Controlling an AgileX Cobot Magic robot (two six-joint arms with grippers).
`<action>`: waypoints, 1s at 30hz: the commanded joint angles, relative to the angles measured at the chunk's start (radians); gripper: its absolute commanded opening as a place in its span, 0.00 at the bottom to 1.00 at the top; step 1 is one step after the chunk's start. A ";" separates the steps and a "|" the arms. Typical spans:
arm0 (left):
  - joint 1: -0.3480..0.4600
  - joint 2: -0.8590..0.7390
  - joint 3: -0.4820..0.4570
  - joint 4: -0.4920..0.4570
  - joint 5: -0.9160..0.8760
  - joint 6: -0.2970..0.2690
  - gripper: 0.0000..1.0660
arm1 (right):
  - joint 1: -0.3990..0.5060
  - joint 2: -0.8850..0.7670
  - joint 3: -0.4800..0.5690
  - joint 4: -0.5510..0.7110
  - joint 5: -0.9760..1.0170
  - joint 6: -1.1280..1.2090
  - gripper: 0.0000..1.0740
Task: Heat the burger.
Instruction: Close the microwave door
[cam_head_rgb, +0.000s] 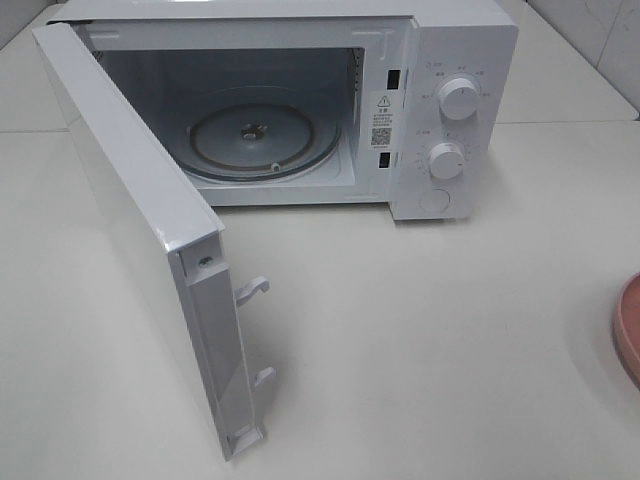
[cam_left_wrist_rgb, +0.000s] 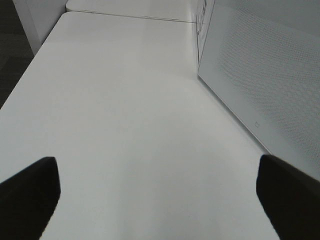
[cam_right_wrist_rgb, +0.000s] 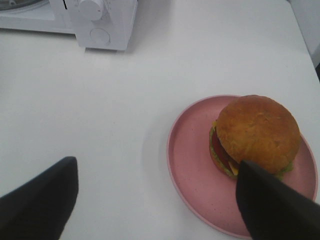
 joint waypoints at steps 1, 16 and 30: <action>0.003 -0.004 0.001 0.001 -0.015 0.000 0.95 | -0.016 -0.053 0.004 0.022 0.004 -0.028 0.71; 0.003 -0.004 0.001 0.001 -0.015 0.000 0.95 | -0.025 -0.231 0.019 0.079 0.025 -0.077 0.70; 0.003 -0.004 0.001 0.001 -0.015 0.000 0.95 | -0.025 -0.231 0.019 0.079 0.025 -0.076 0.69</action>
